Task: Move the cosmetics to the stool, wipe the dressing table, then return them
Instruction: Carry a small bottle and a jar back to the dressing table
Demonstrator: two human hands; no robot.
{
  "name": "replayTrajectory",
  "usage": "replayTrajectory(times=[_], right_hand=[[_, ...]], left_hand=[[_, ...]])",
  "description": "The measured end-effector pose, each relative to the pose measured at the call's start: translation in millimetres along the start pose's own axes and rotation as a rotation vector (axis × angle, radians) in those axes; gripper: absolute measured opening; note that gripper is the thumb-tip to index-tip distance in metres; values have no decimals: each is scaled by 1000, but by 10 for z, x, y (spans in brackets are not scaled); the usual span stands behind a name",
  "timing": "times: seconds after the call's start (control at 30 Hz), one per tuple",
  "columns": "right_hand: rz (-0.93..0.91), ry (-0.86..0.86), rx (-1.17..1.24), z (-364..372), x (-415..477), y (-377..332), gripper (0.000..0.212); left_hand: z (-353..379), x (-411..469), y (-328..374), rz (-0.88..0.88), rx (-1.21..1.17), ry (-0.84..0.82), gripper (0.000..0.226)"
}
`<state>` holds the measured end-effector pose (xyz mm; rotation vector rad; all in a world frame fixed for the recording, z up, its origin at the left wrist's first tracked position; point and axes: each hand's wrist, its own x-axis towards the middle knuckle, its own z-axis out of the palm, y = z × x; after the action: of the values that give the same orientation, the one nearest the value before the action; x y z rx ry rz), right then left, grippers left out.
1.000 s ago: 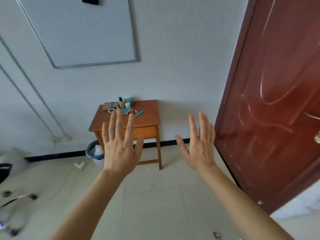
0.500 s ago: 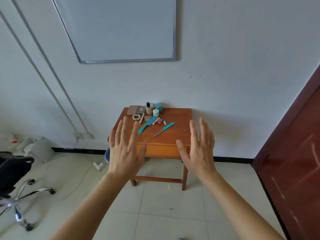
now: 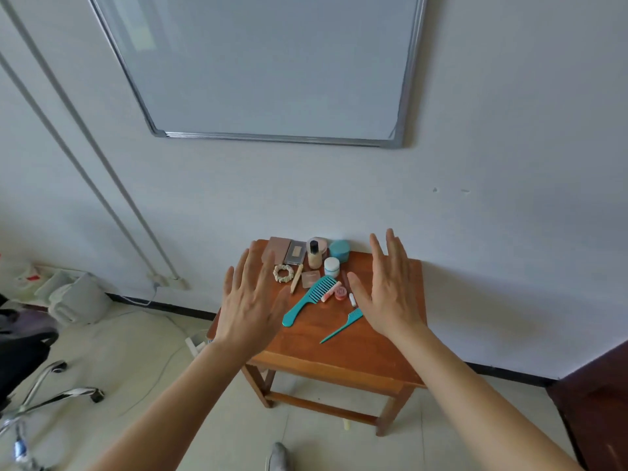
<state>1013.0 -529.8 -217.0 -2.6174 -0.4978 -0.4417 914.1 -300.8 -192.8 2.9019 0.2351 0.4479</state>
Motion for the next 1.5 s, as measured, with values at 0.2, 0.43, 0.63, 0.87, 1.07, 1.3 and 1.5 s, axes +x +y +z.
replayTrajectory(times=[0.2, 0.43, 0.63, 0.87, 1.07, 1.3, 1.5], right_hand=[[47, -82, -52, 732, 846, 94, 80], [196, -187, -51, 1401, 1777, 161, 75], [245, -254, -28, 1818, 1952, 447, 64], [212, -452, 14, 2429, 1787, 775, 51], [140, -539, -40, 2774, 1473, 800, 61], [122, -455, 21, 2791, 1532, 808, 53], [215, -345, 148, 2539, 1559, 807, 45]], left_hand=[[631, 1111, -518, 1, 28, -101, 71], [1222, 2339, -992, 122, 28, -261, 72], [1810, 2729, -982, 127, -29, -457, 72], [2409, 2689, -736, -76, -248, -588, 76], [2812, 2625, -519, -128, -376, -561, 56], [2957, 2548, -457, -151, -350, -459, 35], [2697, 2625, -511, -232, -385, -413, 35]])
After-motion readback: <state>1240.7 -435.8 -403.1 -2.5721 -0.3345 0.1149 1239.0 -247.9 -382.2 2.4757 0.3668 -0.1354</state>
